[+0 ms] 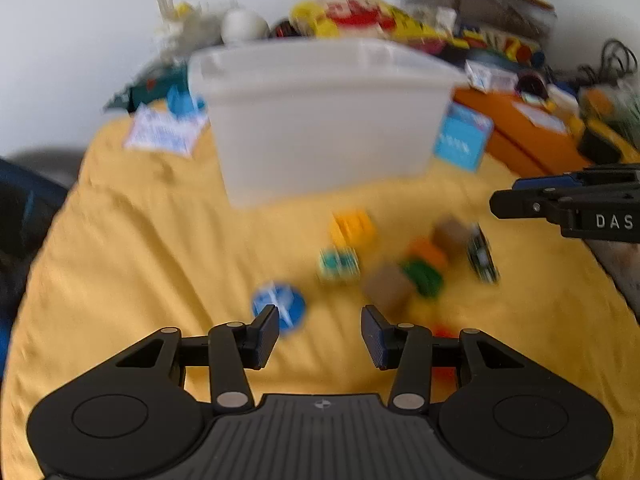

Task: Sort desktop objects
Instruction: 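Move both open grippers back toward the remaining toys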

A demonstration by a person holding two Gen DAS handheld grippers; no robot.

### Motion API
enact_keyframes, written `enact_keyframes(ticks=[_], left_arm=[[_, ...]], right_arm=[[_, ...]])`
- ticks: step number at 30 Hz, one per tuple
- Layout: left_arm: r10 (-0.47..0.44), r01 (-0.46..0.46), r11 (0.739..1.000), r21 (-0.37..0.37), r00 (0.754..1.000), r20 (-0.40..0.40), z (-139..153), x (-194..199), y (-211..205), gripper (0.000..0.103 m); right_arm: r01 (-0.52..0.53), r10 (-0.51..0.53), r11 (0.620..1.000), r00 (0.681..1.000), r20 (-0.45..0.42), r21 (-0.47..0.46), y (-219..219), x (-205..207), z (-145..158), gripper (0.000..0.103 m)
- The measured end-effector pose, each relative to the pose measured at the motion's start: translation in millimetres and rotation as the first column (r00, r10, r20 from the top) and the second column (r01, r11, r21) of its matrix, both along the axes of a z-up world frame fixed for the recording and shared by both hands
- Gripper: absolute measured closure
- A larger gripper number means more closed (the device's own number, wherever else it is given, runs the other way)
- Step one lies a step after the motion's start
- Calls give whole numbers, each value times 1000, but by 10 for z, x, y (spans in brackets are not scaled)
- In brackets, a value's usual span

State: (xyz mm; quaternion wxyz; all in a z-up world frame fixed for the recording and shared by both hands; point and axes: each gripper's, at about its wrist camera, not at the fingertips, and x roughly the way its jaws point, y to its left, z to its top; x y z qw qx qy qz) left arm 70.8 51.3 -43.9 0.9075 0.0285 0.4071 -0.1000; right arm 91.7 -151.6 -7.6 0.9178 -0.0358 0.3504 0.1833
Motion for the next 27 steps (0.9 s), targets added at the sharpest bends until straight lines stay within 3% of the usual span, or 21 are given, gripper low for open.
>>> enact_keyframes(ticks=[5,16,23,27], left_arm=[[-16,17,1000,5,999,-28,-109,-203,-50,54],[-34,35,999,4,998,-55,-193,-288,-105,54],[-35,34,999,-14,996,-78,-253,-336,-94,54],[-35,34,999,-16,996,-76,-249,-354,-81,54]], right_arm=[[-36,31,997,997,-66,-70,31,-210,-236,64],[-53,40,995,986,-162,-80,31,-427,-458,65],[-51,40,996,991,-127,-80,74,-341,-377,65],[-72,66,993,995,-71,-91,200,-164,-320,72]])
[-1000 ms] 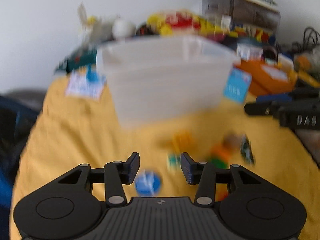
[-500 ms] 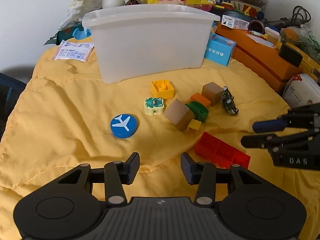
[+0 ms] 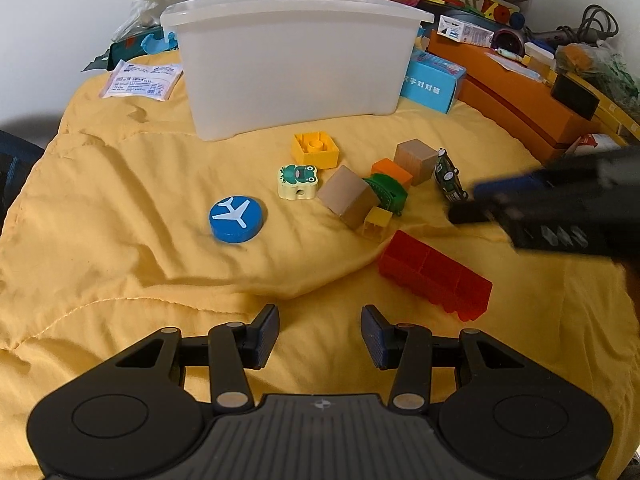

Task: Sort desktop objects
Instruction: 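Move both open grippers back toward the remaining toys, then grasp the small orange brick with the right gripper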

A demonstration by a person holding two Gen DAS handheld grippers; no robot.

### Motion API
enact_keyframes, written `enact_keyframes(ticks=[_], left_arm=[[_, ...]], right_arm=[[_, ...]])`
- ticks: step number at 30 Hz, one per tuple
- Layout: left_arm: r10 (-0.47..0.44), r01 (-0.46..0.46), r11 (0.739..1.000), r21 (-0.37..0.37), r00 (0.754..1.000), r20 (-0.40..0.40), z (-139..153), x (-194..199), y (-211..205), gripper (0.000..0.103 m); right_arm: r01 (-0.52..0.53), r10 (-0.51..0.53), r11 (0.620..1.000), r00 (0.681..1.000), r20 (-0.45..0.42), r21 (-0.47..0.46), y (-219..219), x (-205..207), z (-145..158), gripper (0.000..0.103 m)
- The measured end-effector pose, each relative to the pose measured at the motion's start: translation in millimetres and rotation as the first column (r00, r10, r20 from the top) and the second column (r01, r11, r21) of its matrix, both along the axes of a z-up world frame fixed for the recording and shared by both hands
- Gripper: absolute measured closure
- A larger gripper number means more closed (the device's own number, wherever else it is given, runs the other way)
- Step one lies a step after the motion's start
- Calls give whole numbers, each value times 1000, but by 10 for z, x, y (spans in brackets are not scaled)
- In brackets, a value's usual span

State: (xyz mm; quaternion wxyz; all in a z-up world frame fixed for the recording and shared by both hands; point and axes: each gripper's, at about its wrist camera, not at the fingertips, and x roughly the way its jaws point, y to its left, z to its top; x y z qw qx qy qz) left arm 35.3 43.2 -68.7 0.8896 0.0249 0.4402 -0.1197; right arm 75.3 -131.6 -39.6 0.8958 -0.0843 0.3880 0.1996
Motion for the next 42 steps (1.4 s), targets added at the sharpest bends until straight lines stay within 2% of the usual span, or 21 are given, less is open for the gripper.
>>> enact_keyframes(ticks=[4,8,13,17,21,24,31,33,36,42], left_arm=[[4,-4,1000,-2,1000,-1,3,-27,17,54],[3,-3,1000,6,1000,10,20,-54,32,54],[14,-14,1000,2,1000,10,28,-59,80,54],[25,-25,1000,-4,1000,15,40,-49,104,54],[34,-34,999,-6,999,16,34,-39,110,54],[36,-36,999,-5,999,13,28,-39,107,54],[36,-36,999,-2,999,14,37,-81,93,54],[33,-33,999,1,999,13,37,-96,82,54],[26,-26,1000,4,1000,12,37,-126,60,54],[19,-20,1000,4,1000,9,44,-186,39,54]], right_arm=[[-23,25,998,999,23,-60,153,223,-88,79],[-98,122,976,986,116,-195,320,240,-130,80],[-187,255,909,957,141,-372,482,183,-200,84],[-216,306,863,943,133,-456,549,67,-261,84],[-236,328,847,937,119,-477,598,56,-346,86],[-202,312,847,938,152,-491,665,154,-382,77],[-202,329,842,928,178,-501,753,313,-442,78],[-208,339,837,923,181,-507,771,339,-436,75],[-223,367,825,910,193,-519,785,363,-431,67],[-321,436,810,889,139,-491,754,552,-388,68]])
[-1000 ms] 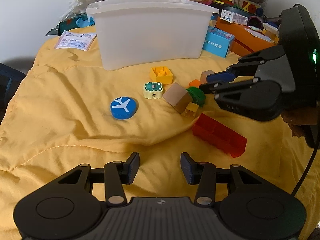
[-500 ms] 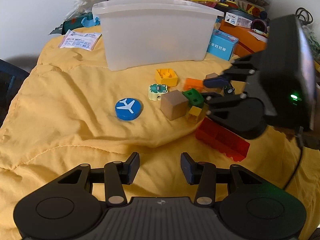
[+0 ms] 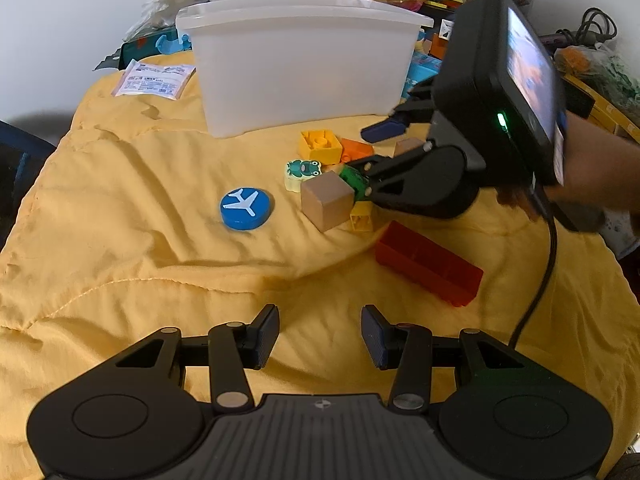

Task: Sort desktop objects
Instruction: 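Grasp the small orange brick with the right gripper, then grasp the green brick with the left gripper while the right holds the orange brick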

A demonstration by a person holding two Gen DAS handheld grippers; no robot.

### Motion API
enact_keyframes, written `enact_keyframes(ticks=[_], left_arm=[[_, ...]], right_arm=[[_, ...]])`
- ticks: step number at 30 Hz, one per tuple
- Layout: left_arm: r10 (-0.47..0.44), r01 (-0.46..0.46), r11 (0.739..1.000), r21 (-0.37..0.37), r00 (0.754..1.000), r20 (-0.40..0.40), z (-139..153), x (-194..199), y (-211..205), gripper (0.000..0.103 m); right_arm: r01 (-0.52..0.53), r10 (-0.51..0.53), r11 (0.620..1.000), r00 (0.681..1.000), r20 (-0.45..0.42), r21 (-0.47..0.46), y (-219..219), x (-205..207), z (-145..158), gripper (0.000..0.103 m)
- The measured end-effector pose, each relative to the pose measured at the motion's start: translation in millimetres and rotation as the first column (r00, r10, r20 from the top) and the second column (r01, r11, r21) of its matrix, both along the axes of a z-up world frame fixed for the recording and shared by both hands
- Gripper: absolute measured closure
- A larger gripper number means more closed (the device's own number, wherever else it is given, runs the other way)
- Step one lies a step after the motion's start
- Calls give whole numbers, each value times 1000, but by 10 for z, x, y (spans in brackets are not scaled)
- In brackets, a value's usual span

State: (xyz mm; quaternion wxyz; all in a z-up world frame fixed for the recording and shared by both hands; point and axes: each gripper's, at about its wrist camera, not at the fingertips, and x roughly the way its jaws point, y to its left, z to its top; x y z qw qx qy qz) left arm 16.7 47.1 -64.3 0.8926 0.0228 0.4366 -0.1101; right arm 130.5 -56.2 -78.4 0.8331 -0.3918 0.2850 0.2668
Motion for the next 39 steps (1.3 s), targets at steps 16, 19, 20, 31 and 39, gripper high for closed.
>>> enact_keyframes(ticks=[16,19,20,31,39], left_arm=[[-24,24,1000,-6,999,22,10,-52,-14,54],[-50,51,999,-5,999,21,-1,-57,-78,54],[-60,60,998,-3,998,19,-6,-60,-102,54],[-96,96,995,4,995,23,4,-123,-192,54],[-83,83,996,8,996,22,3,-164,-203,54]], right_arm=[[478,-257,828,789,-559,293,-768,-462,255,74],[485,-281,820,804,-525,304,-857,-614,190,73],[472,-297,829,825,-480,300,-865,-671,188,66],[240,-208,953,962,-178,183,-640,-1099,228,71],[182,-165,967,980,-108,179,-581,-1176,257,84]])
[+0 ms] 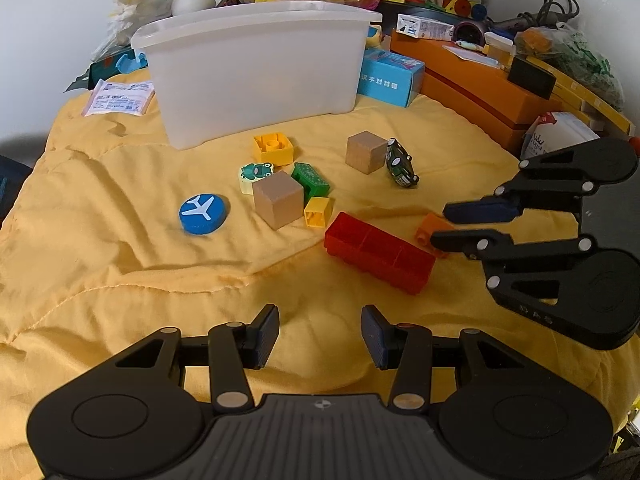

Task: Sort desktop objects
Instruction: 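Grasp the green brick with the left gripper while the right holds the orange brick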

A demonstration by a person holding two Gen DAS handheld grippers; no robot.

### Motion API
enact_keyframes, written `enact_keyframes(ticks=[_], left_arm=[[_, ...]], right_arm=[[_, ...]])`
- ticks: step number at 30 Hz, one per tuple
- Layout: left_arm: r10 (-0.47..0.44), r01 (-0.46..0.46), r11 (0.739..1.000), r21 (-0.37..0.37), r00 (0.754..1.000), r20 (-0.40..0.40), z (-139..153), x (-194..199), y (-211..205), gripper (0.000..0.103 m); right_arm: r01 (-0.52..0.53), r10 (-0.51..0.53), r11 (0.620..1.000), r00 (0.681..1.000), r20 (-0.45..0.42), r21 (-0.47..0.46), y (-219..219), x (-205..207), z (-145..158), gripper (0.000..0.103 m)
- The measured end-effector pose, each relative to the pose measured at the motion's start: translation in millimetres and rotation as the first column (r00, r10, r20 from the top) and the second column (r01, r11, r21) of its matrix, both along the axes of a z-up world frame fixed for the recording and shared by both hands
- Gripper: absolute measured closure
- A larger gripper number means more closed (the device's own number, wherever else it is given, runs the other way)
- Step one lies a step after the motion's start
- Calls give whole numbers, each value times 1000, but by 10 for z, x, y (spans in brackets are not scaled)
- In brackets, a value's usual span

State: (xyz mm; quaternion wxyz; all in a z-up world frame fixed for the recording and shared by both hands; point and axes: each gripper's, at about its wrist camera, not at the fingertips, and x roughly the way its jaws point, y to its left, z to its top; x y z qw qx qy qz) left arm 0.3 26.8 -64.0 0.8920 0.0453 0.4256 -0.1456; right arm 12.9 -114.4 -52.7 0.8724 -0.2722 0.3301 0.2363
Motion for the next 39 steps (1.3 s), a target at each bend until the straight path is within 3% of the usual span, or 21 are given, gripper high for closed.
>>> enact_keyframes(ticks=[5,32,35,39], left_arm=[[9,-9,1000,4,1000,-1,0,-26,-20,53],[25,-25,1000,0,1000,-13,32,-103,-145,53],[31,-31,1000,-1,999,-14,32,-113,-136,53],[33,-33,999,-2,999,-8,44,-117,-132,53]], right_arm=[[-10,11,998,1000,6,-56,50,41,-128,84],[-24,25,997,1000,6,-77,6,85,-184,71],[-9,9,999,1000,-19,-43,-34,131,-167,74],[41,-40,999,996,-78,12,-100,193,-128,86]])
